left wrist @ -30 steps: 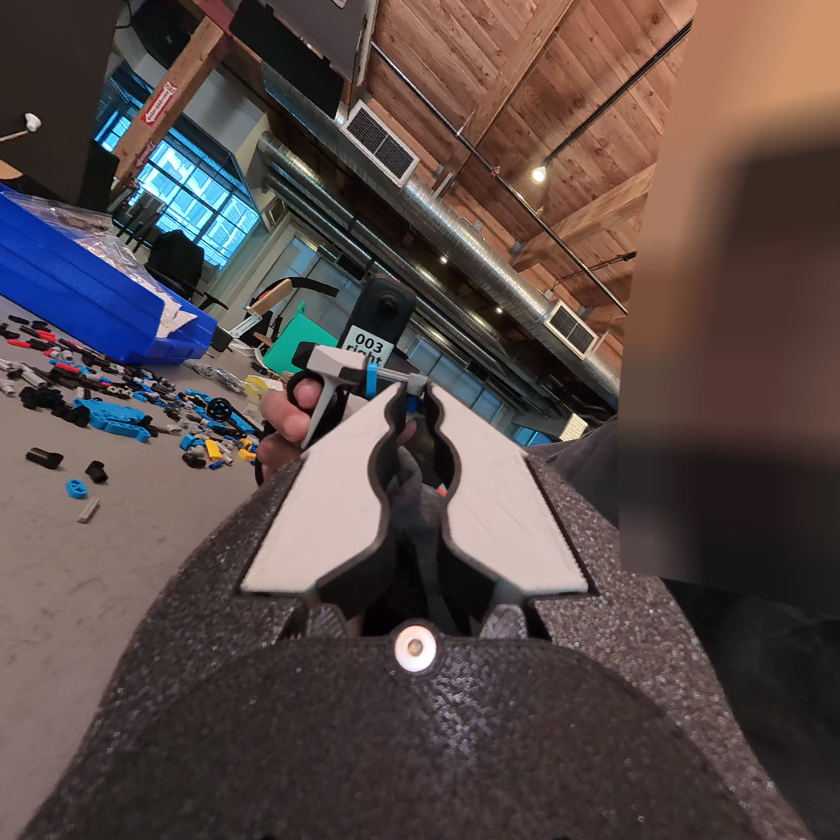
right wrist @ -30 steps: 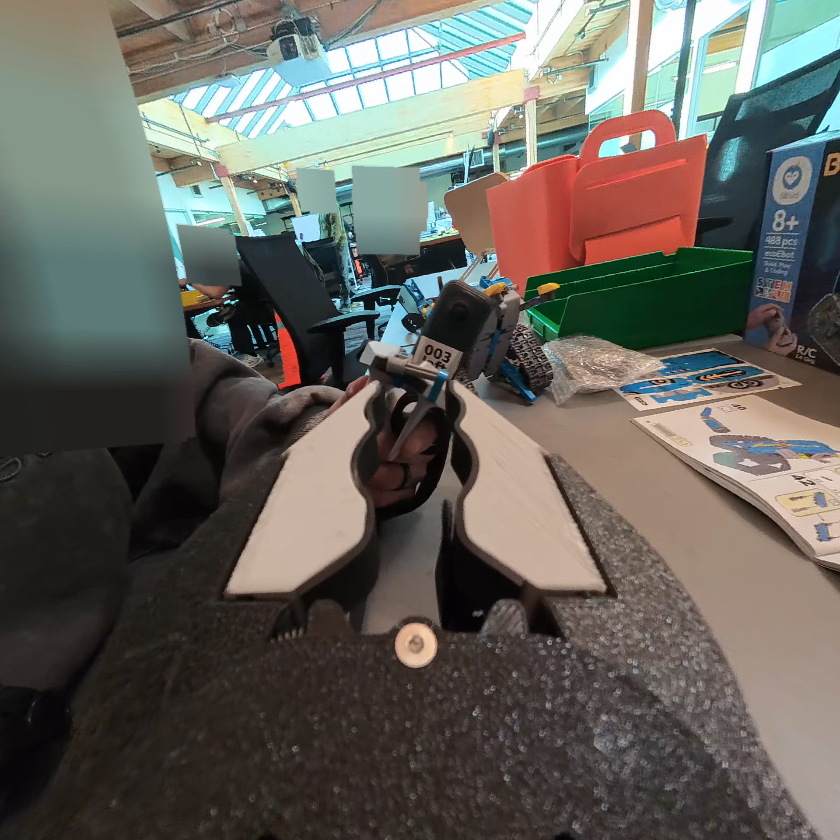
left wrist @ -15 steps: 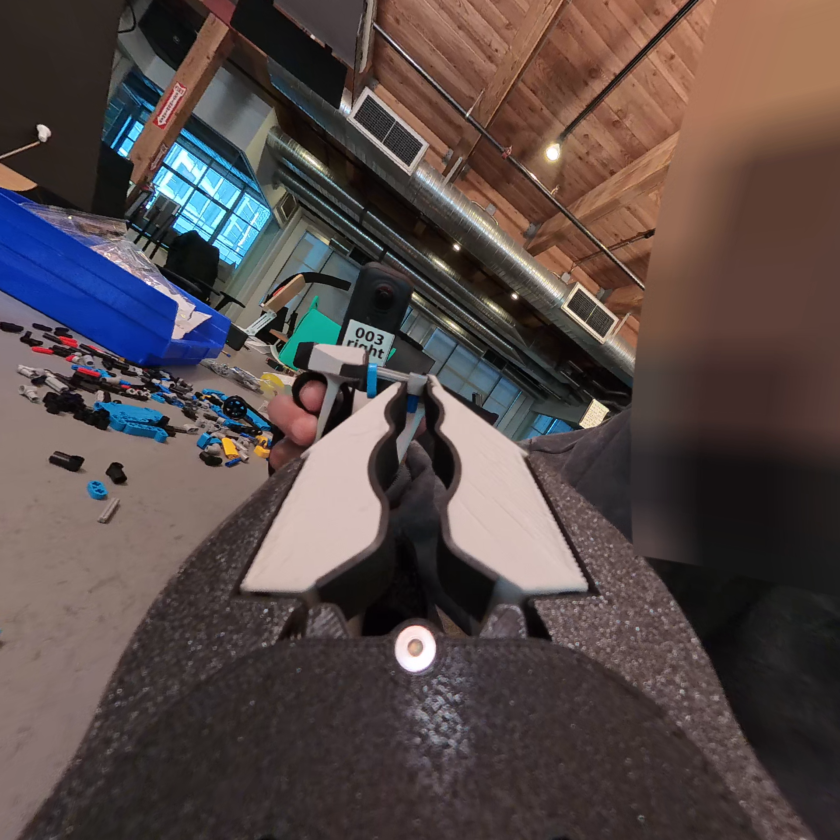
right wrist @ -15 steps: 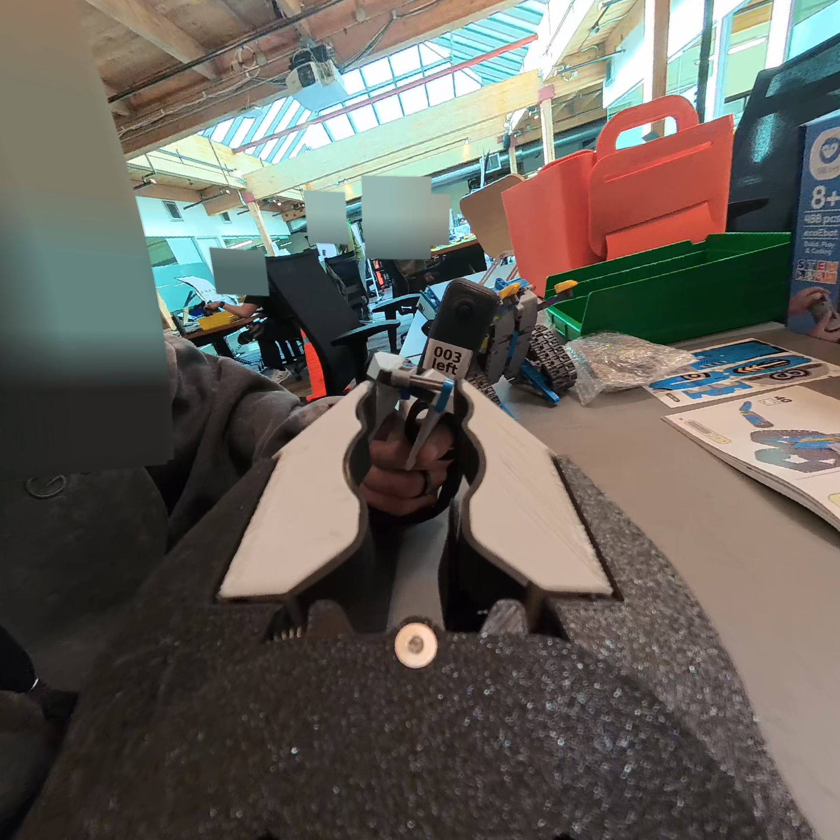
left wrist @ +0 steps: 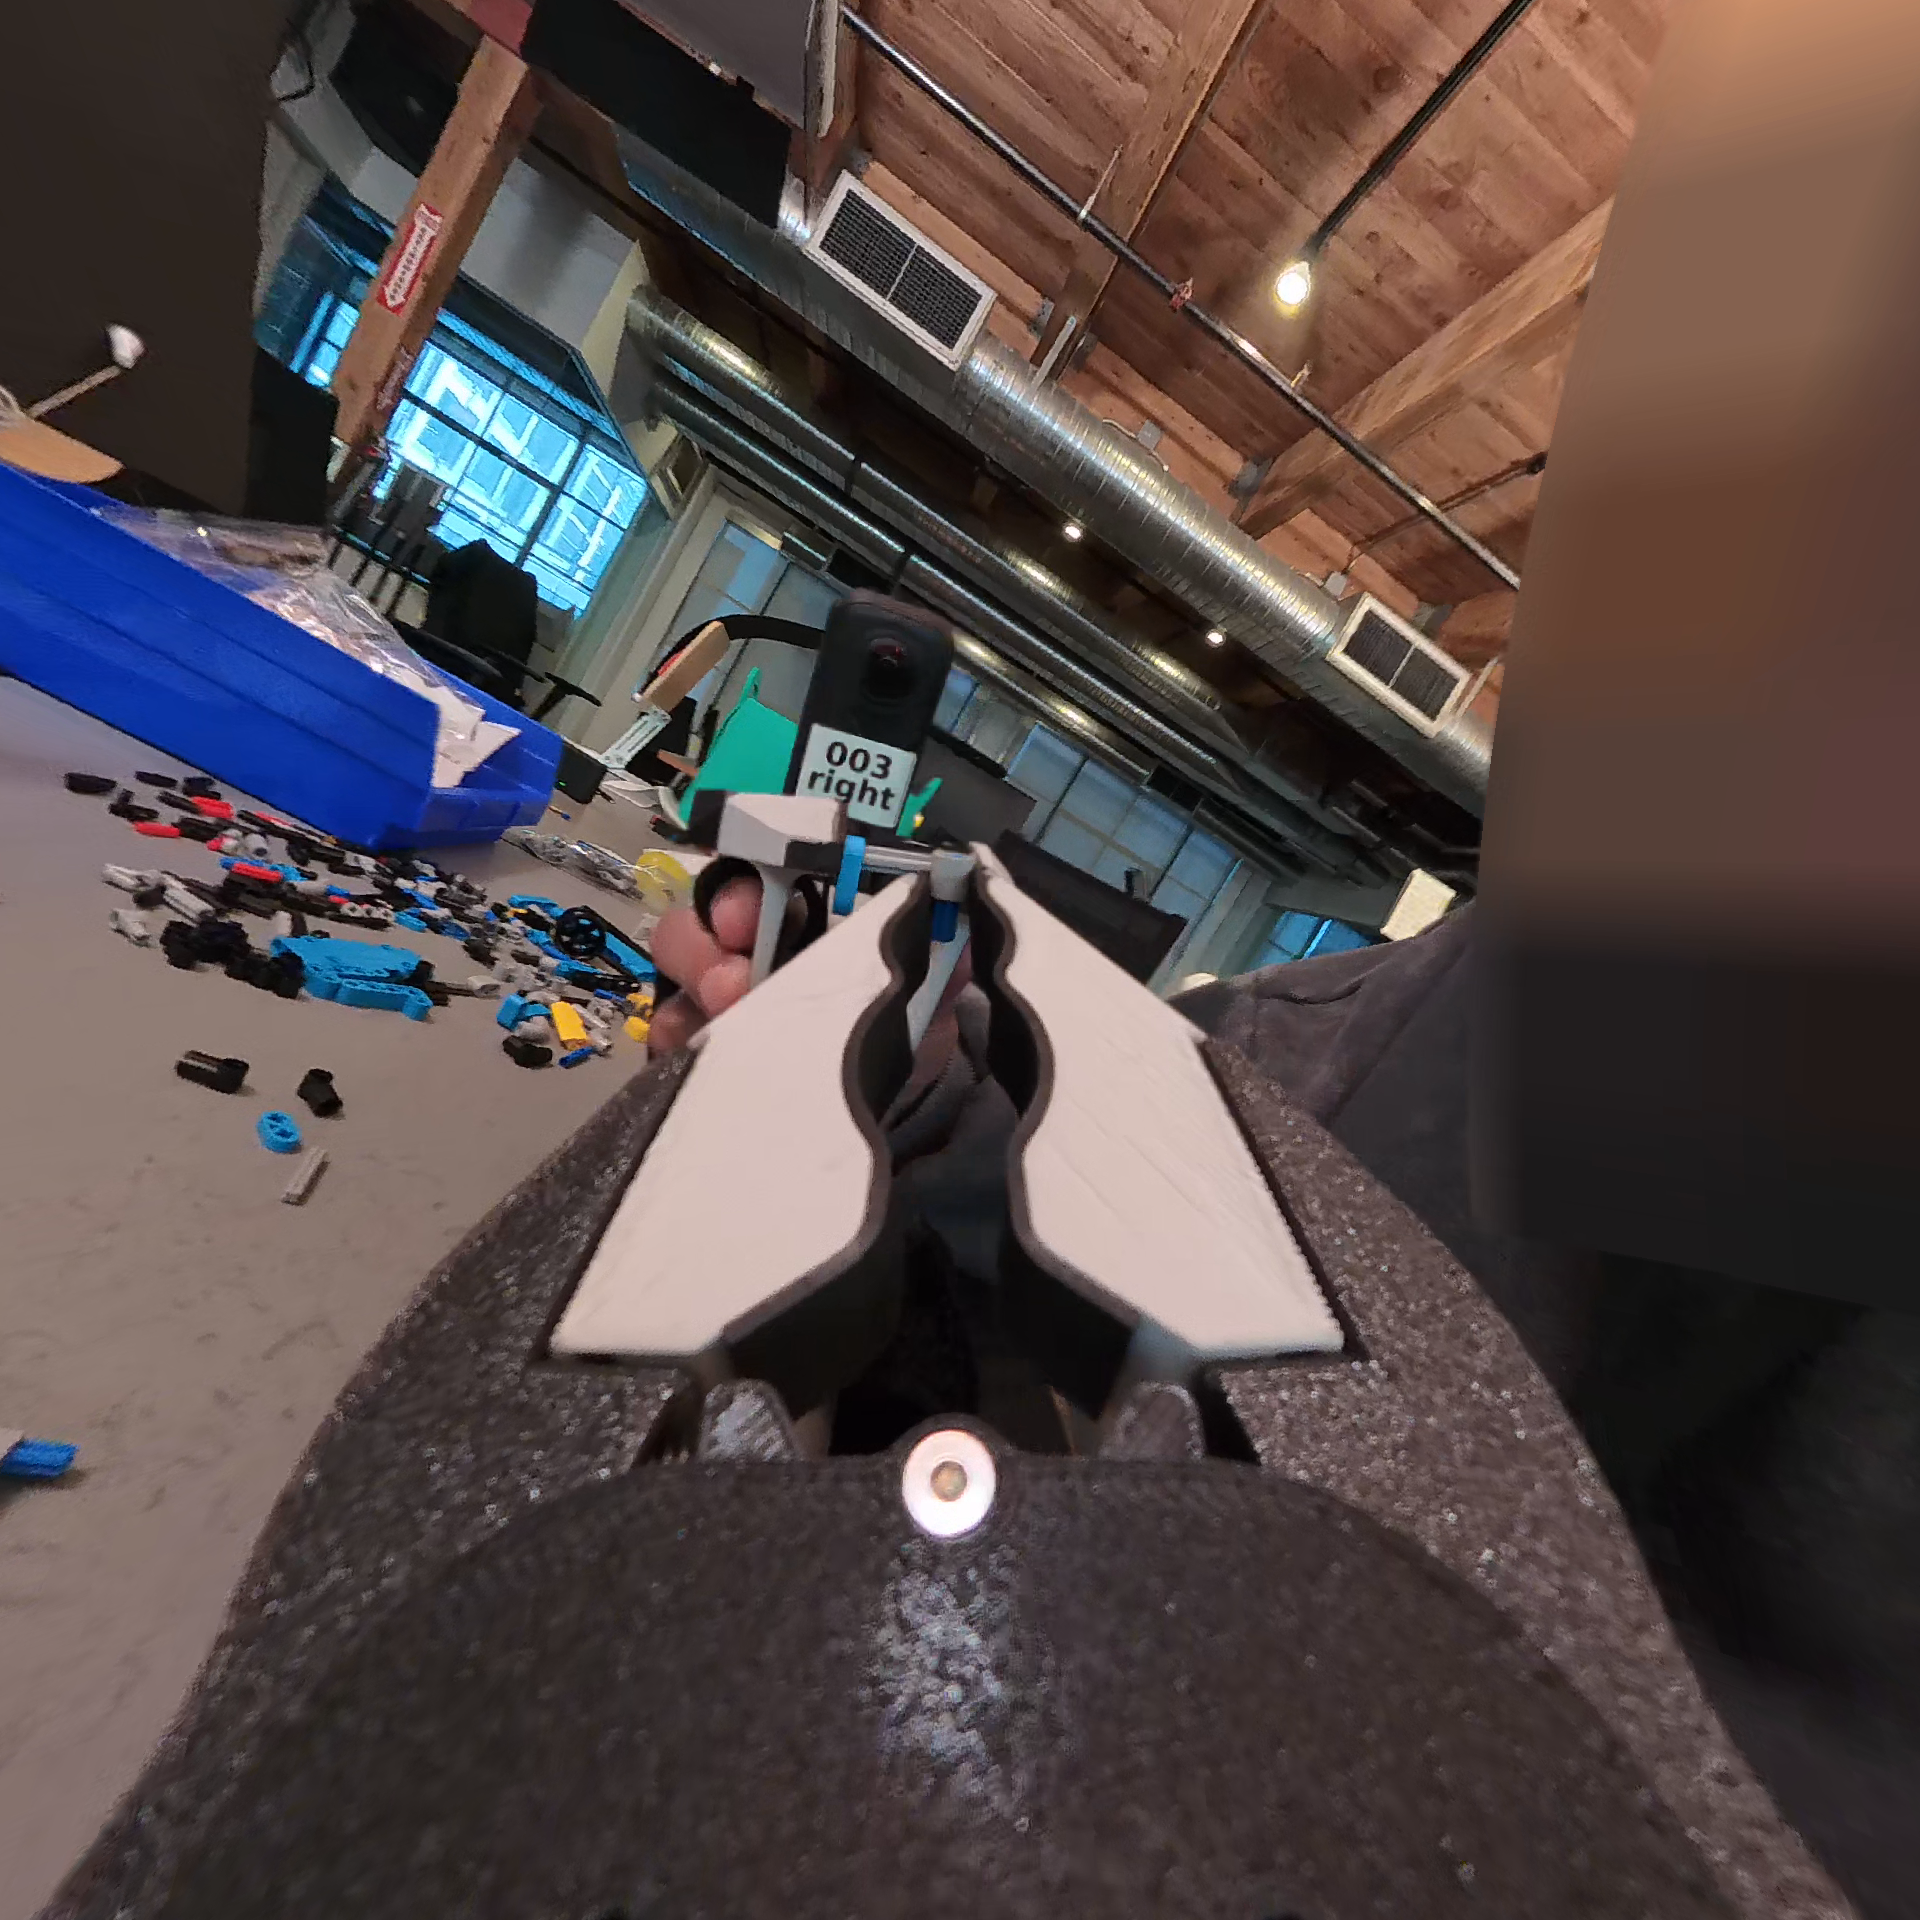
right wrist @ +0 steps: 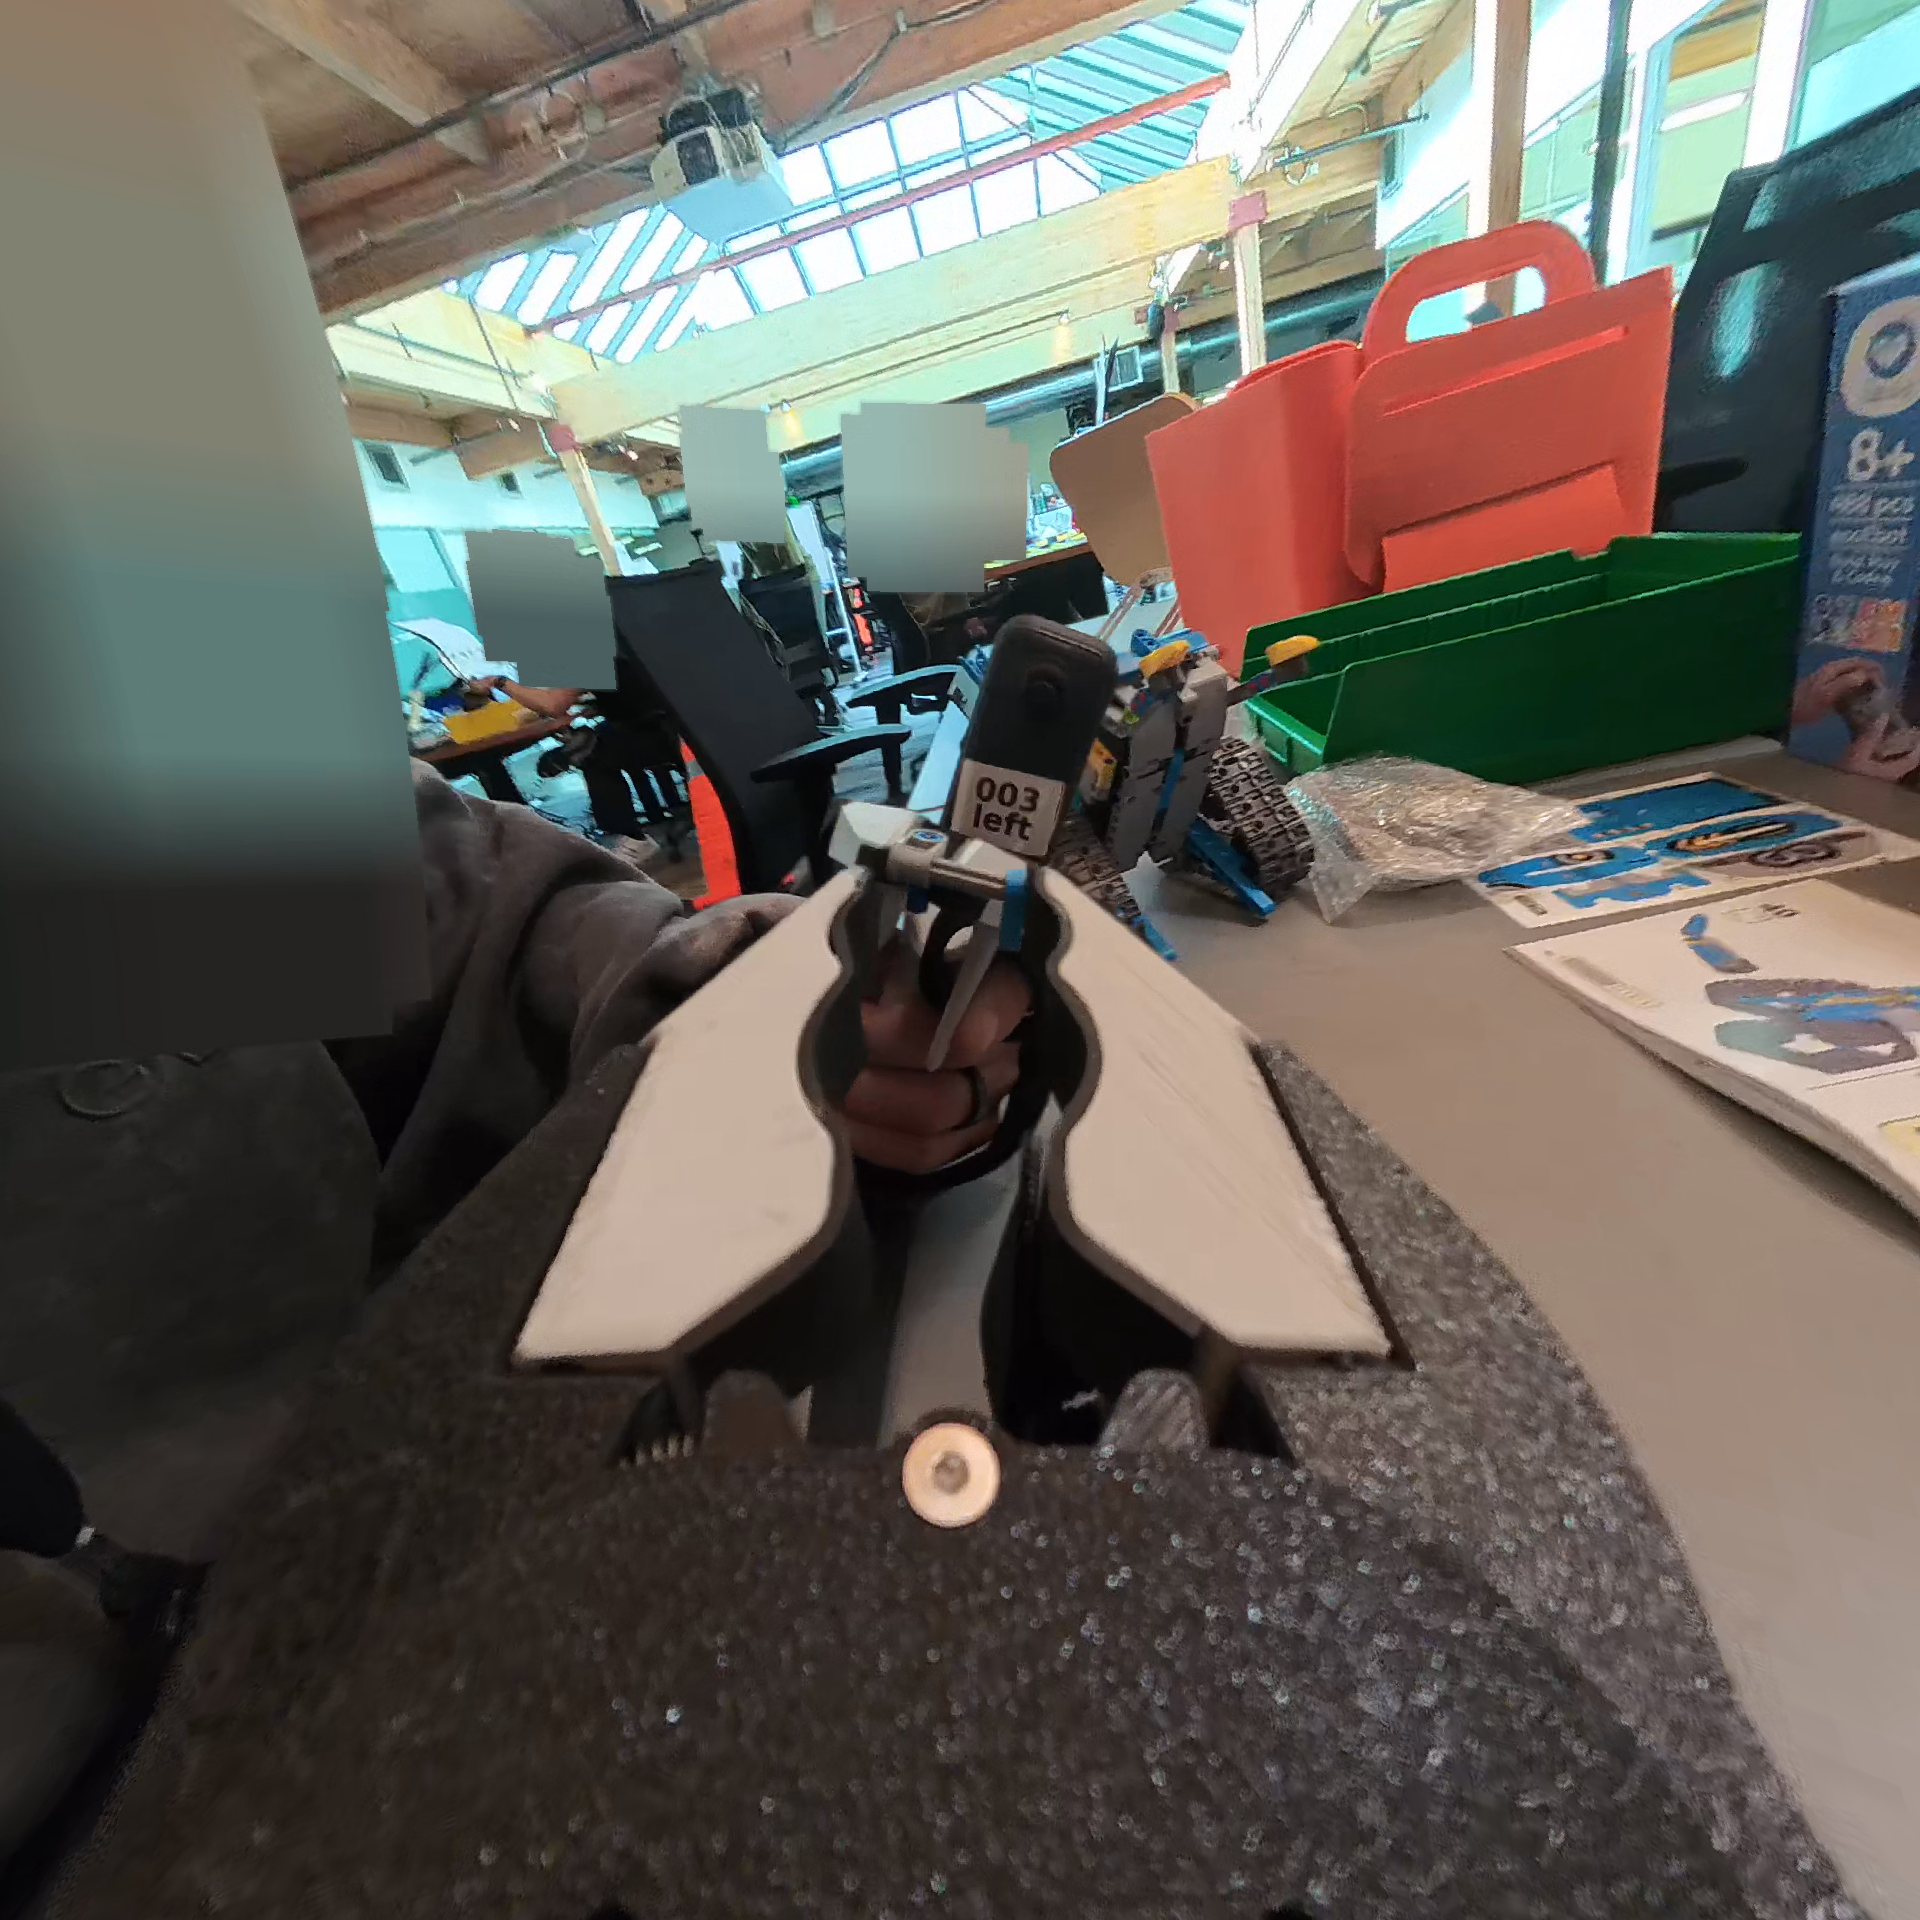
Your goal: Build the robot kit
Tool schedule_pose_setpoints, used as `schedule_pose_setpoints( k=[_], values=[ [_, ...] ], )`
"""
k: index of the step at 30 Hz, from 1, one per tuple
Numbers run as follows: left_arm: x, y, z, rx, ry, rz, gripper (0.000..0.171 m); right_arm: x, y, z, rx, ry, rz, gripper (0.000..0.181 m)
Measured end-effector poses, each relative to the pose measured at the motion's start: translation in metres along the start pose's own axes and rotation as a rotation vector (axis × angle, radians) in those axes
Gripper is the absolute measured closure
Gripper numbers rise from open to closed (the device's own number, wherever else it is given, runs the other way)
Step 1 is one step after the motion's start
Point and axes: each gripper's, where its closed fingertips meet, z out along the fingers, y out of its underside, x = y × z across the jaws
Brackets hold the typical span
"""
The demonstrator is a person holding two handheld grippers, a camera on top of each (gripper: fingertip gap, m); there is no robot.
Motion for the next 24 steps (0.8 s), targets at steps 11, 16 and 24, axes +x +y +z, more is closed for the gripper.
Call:
schedule_pose_setpoints(
  k=[11, 16, 24],
  values=[
    [-0.012, 0.004, 0.001, -0.059, -0.135, 0.157, 0.165, 0.009, 0.003, 0.000, -0.019, 0.005, 0.108, 0.153],
    [-0.012, 0.007, 0.002, -0.081, -0.173, 0.230, 0.165, 0.010, 0.003, 0.000, -0.019, -0.009, 0.140, 0.148],
    [-0.014, 0.003, 0.001, -0.069, -0.209, 0.285, 0.165, 0.010, 0.004, -0.001, -0.025, -0.021, 0.162, 0.152]
  ],
)
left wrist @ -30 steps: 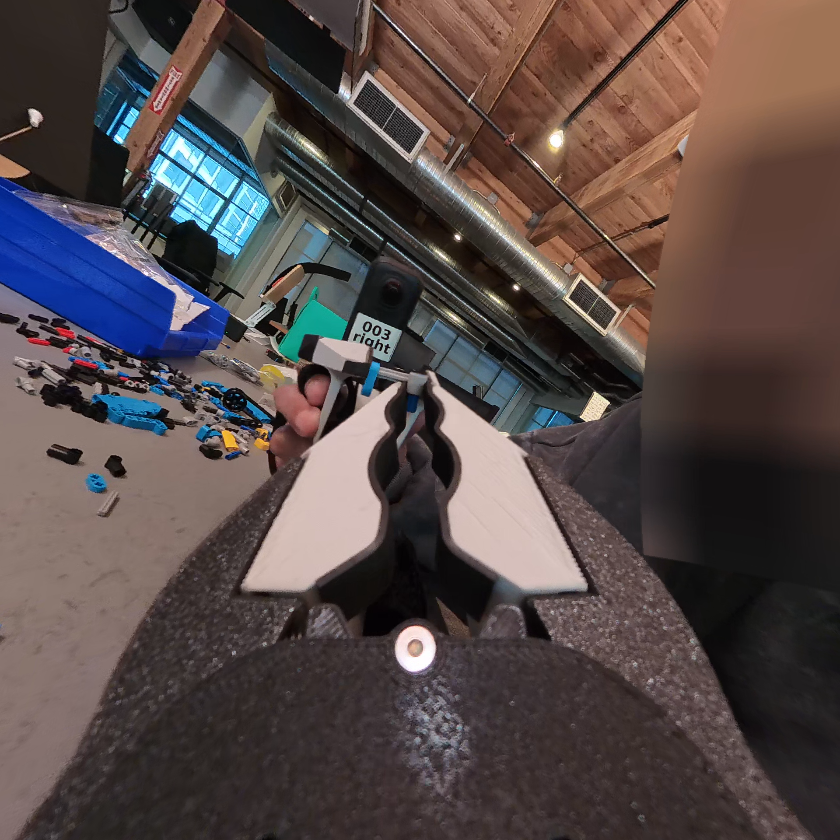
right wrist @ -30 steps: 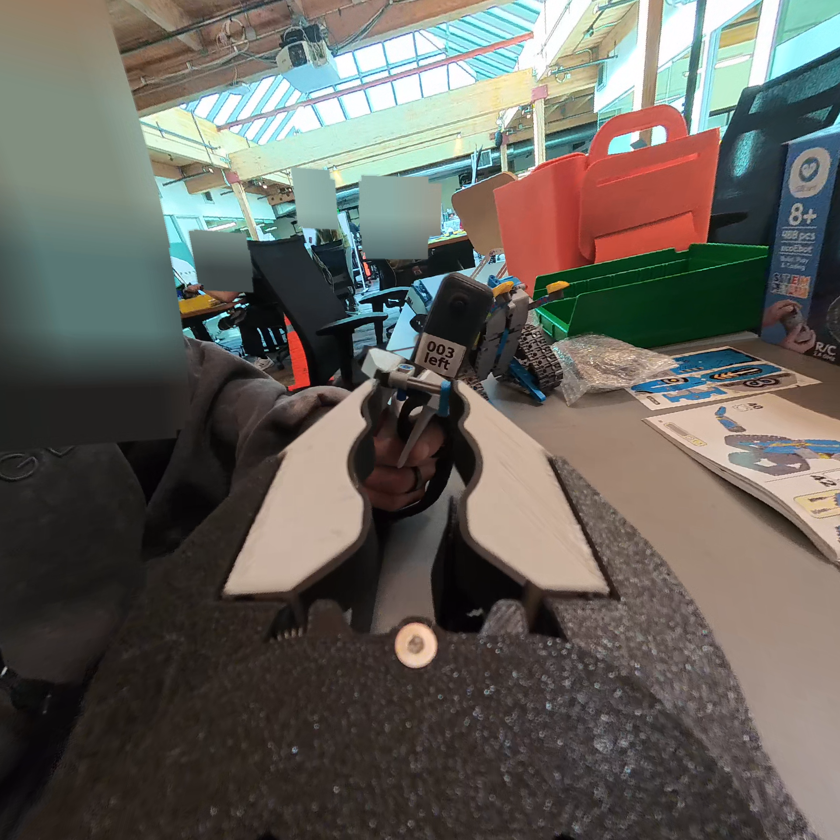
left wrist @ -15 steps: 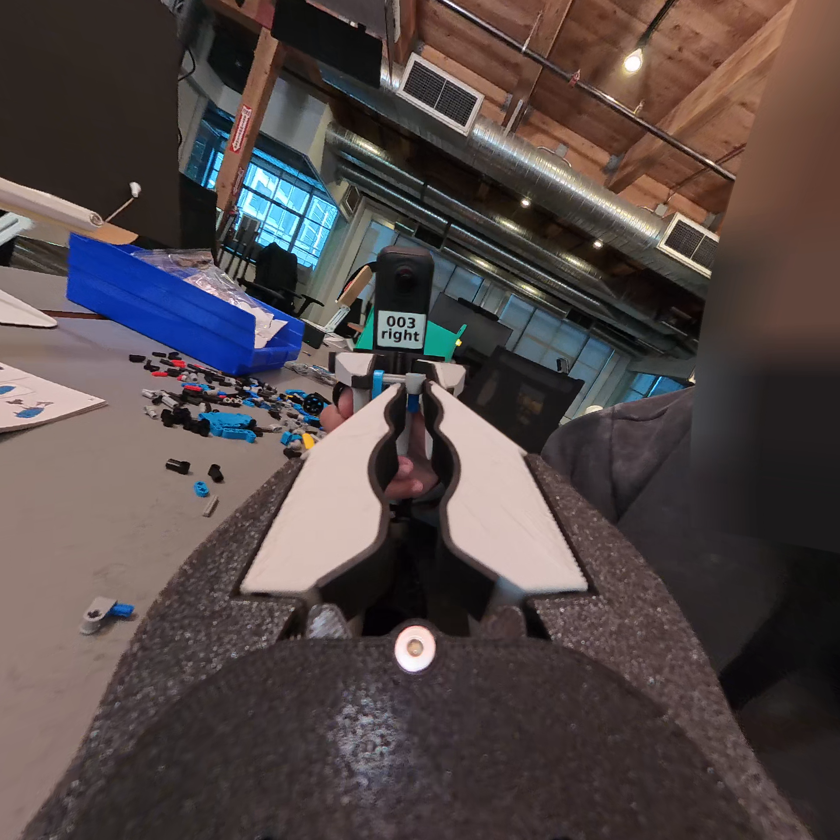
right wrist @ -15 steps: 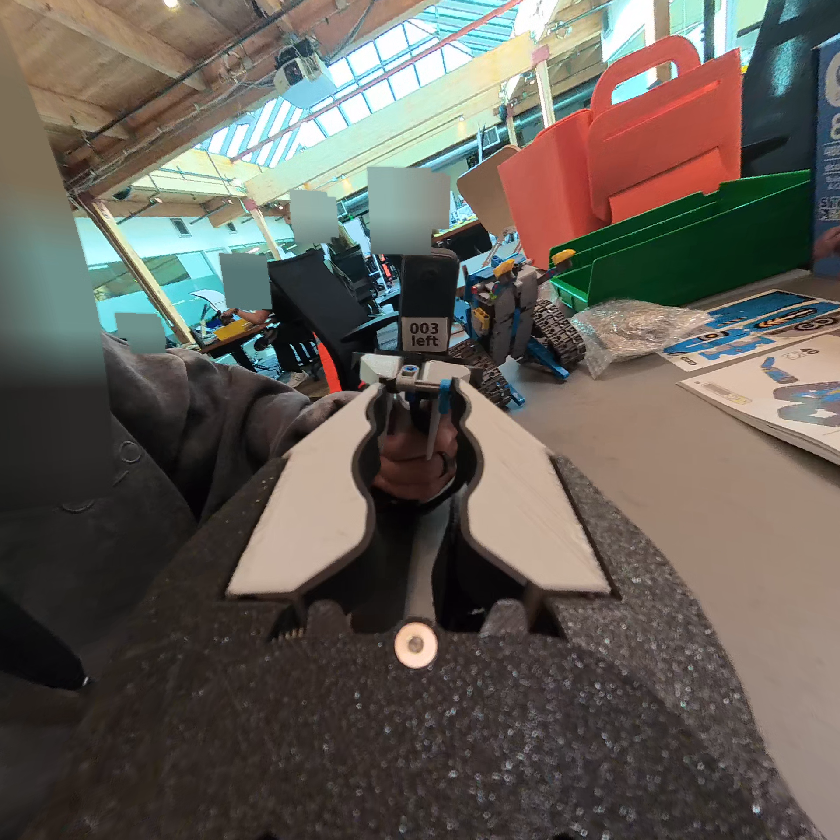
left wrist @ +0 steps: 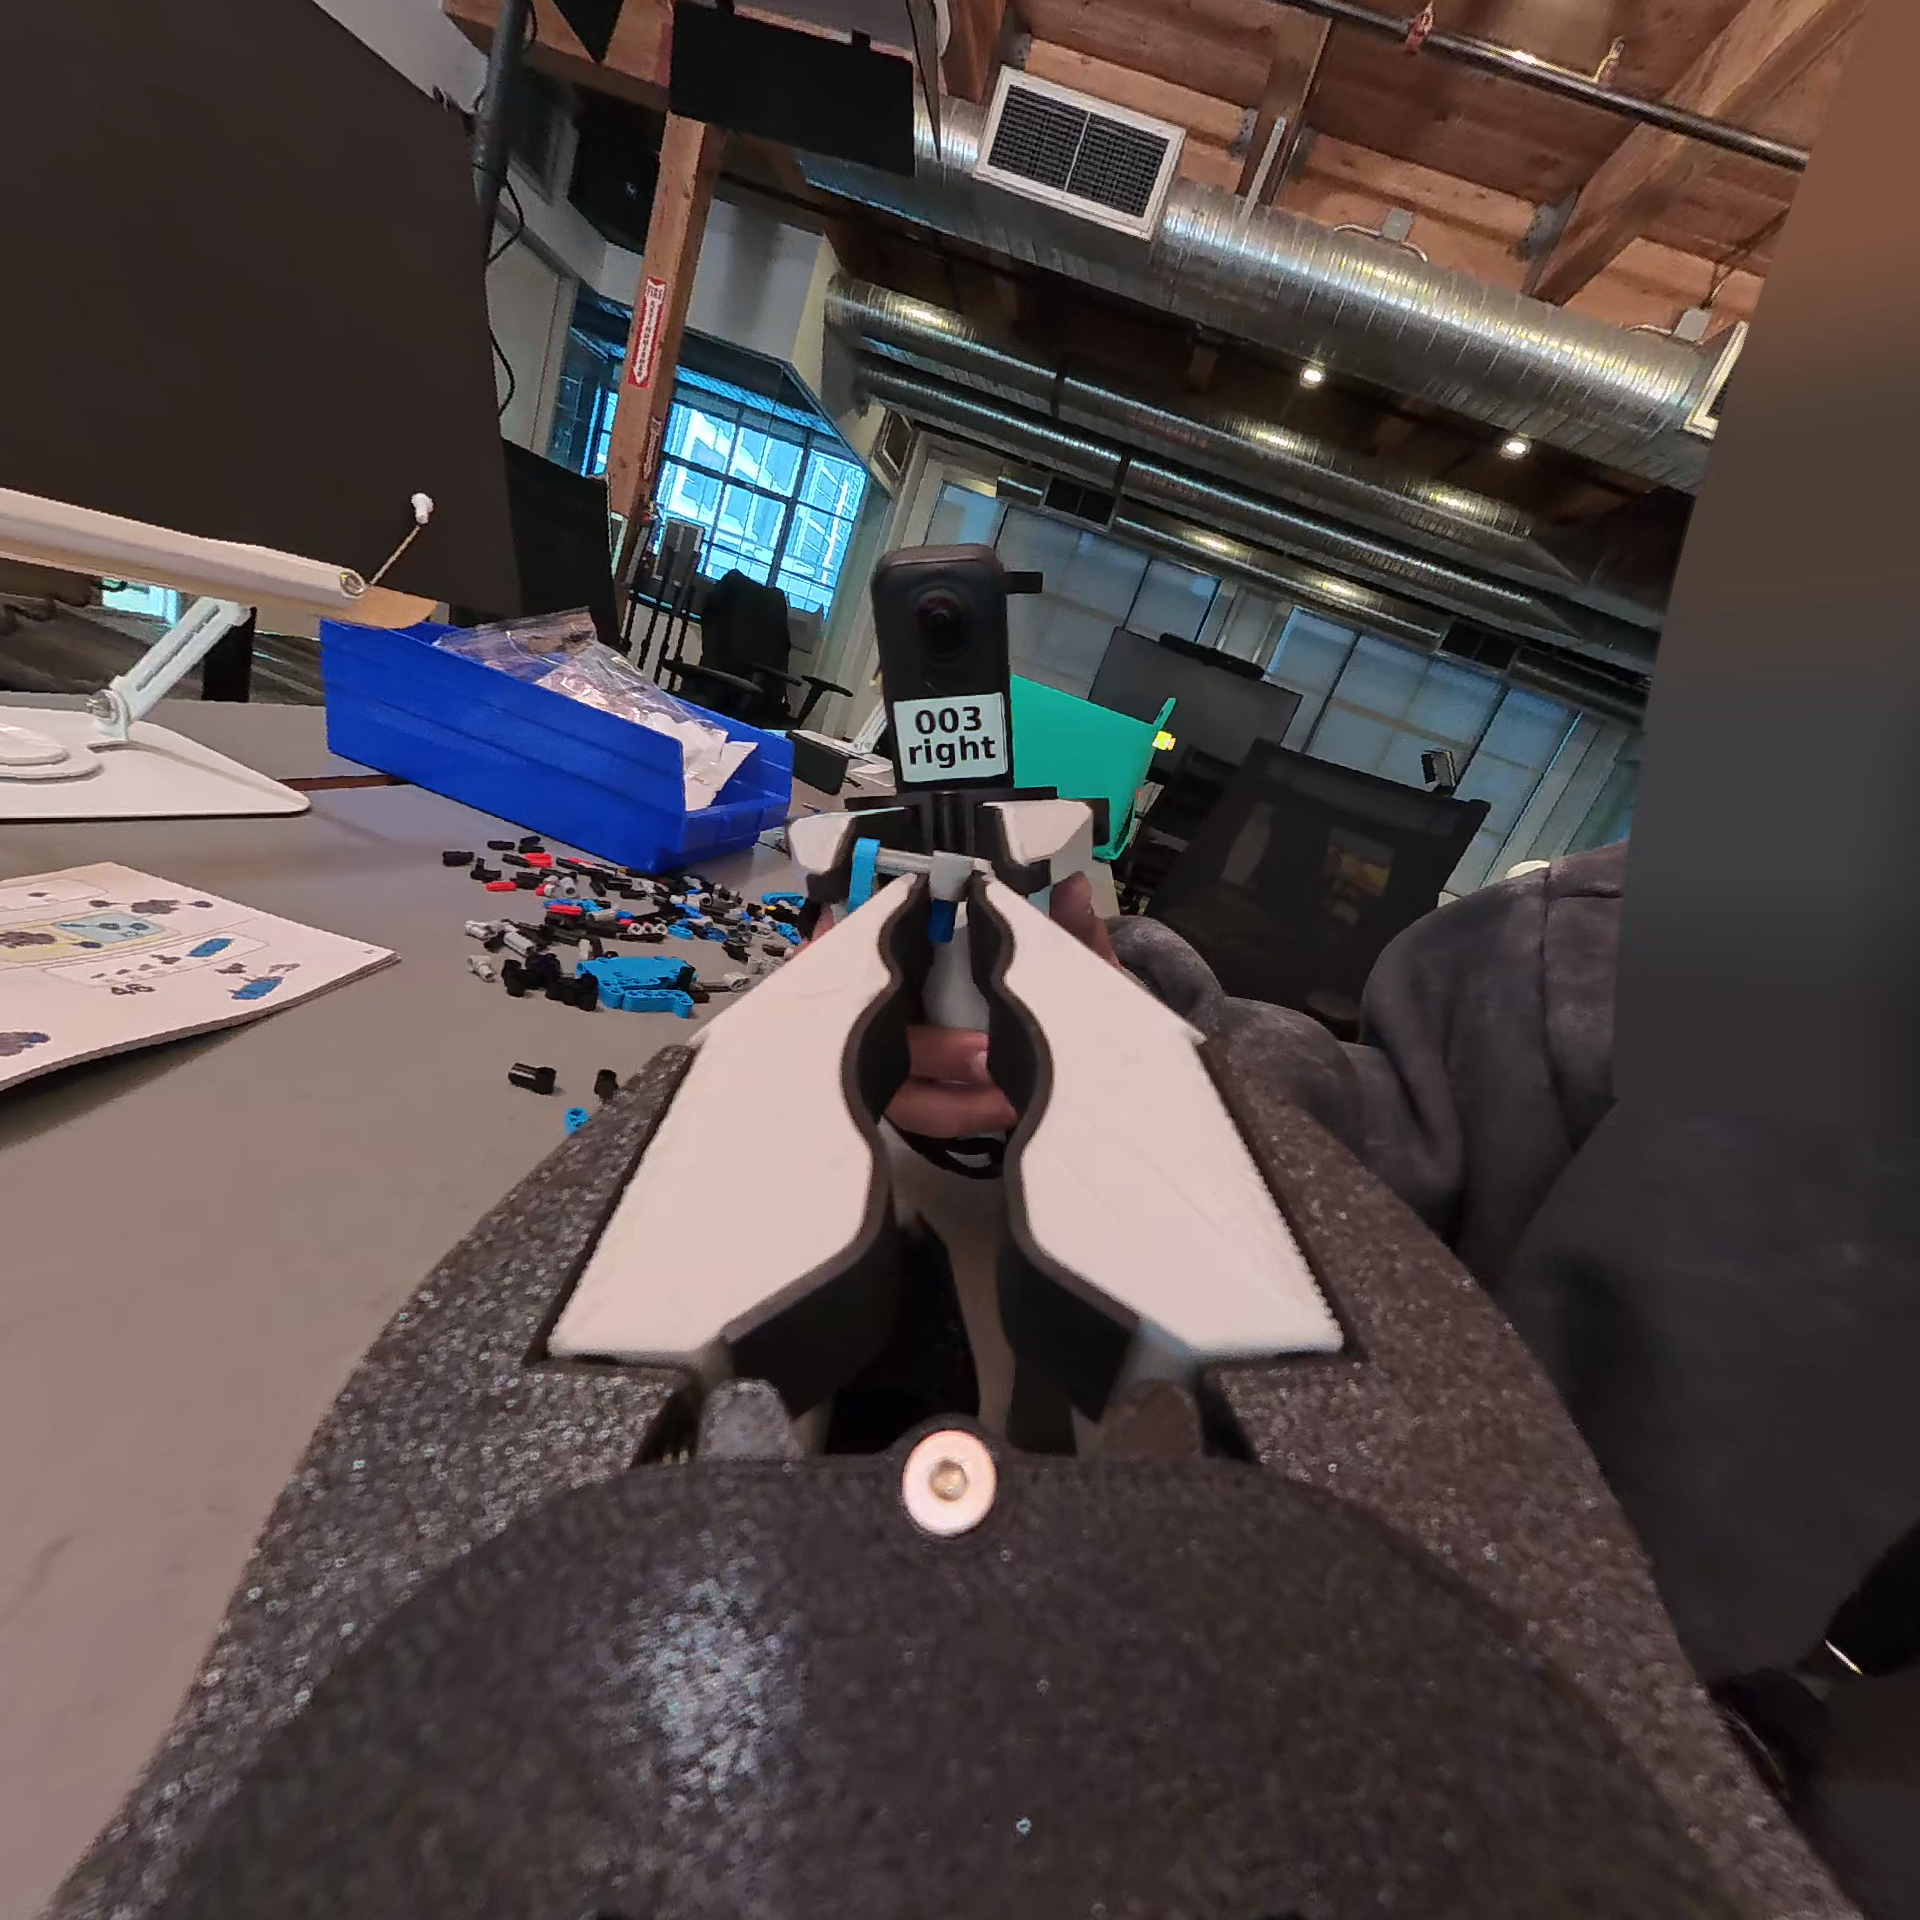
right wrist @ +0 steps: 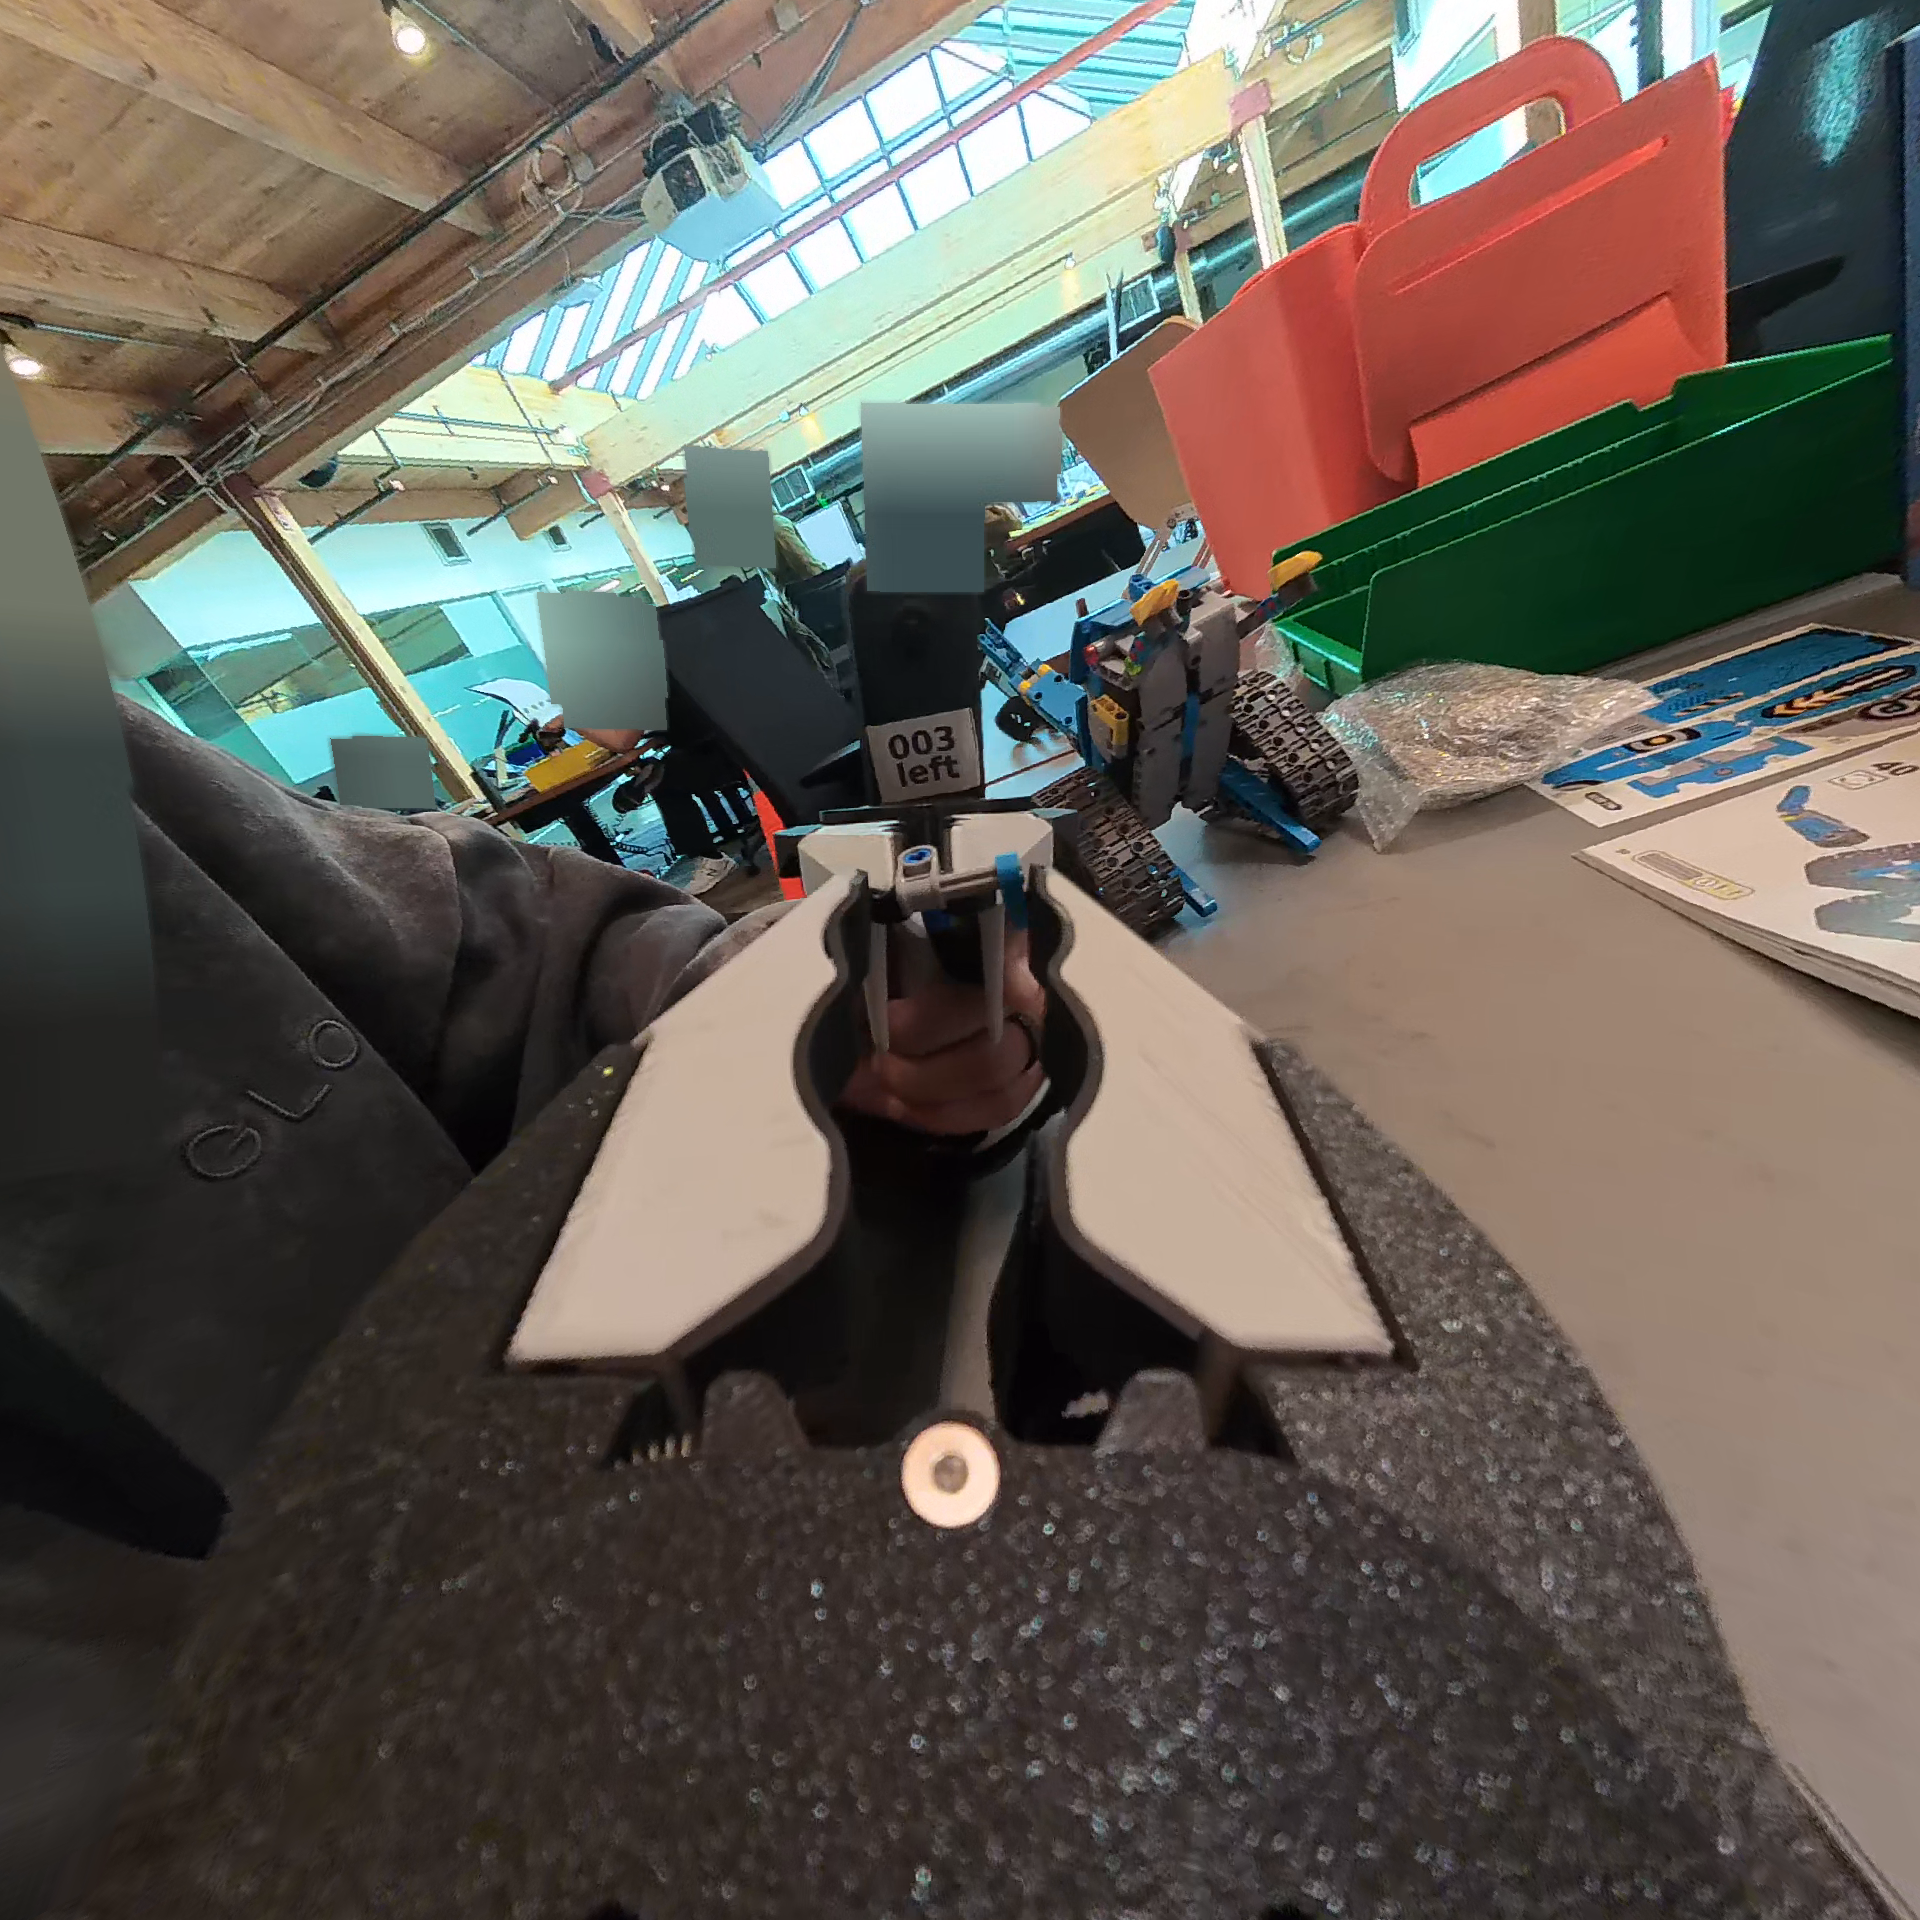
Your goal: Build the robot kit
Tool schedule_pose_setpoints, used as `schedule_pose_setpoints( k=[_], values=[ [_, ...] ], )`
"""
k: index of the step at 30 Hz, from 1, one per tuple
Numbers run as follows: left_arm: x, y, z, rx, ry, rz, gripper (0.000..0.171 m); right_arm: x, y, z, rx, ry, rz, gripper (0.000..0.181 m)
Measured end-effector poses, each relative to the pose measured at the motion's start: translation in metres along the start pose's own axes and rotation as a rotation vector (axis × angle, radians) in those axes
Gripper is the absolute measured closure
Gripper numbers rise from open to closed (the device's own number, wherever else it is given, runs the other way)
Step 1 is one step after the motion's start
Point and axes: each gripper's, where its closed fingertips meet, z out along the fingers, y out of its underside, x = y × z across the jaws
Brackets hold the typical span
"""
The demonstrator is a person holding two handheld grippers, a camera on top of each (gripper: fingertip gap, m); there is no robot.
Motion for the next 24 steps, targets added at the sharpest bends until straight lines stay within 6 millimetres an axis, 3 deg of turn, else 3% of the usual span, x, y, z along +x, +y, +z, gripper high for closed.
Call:
schedule_pose_setpoints(
  k=[12, 20, 24],
  values=[
    [0.002, 0.000, 0.001, 0.002, -0.036, 0.088, 0.165, -0.001, 0.000, 0.000, -0.005, -0.006, 0.028, 0.153],
    [0.009, 0.000, 0.003, 0.009, 0.000, 0.091, 0.165, -0.010, -0.003, -0.003, -0.007, 0.005, -0.105, 0.157],
    [-0.003, -0.002, 0.001, 0.002, -0.064, 0.052, 0.156, -0.004, -0.007, -0.003, -0.018, 0.088, -0.258, 0.155]
  ],
)
